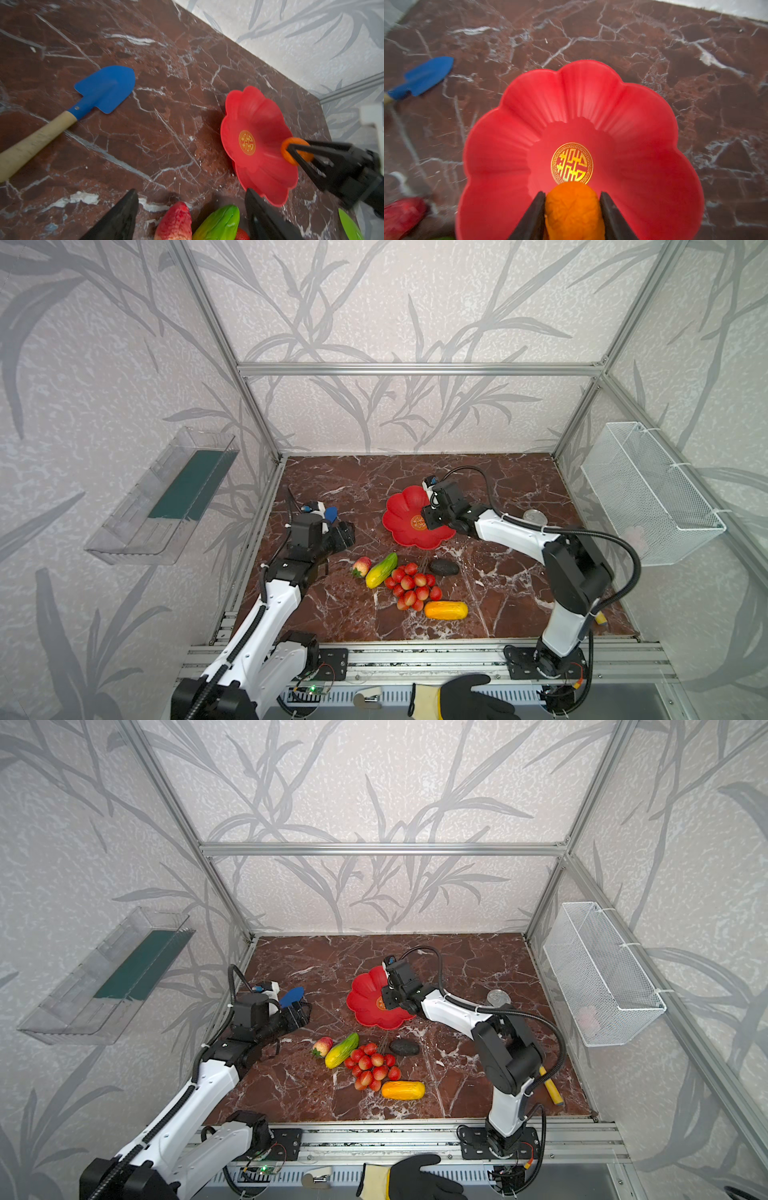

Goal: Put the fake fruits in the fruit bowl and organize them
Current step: 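Place the orange in the red bowl while the left gripper grasps the peach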

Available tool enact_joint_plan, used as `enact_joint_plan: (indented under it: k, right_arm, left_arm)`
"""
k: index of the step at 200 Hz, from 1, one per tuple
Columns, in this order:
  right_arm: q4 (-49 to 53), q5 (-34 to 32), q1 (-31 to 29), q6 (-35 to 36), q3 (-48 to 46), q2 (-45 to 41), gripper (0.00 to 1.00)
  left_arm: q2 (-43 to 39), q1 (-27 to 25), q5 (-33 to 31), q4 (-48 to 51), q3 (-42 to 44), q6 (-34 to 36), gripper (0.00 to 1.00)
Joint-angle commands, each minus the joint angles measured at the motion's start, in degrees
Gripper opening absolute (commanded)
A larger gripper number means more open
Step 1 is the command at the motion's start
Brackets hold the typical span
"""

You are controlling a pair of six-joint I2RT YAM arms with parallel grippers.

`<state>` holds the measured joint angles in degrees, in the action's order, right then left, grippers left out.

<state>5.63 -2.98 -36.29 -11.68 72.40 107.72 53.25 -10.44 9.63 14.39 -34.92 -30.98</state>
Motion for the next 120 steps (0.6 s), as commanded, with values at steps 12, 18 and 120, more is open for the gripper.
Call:
enact_joint_plan:
  k: [12,18,120]
  right_arm:
    - [-0.5,-0.3,1.0,3.2,4.7,6.8,0.42]
    - [-0.4,-0.6,1.2,3.4,5.3,7.8,0.43]
    - [-3.7,-1.1,2.5,2.9,3.1,-0.8,0.82]
  left_arm:
    - [1.4,-3.3,-4.6,6.8,-2.7,1.9,0.8]
    - [1.7,-3.9,-4.8,6.7,-2.6,1.9,0.8]
    - [10.4,-11.6,-9.4,10.8,-2.7,1.7,0.75]
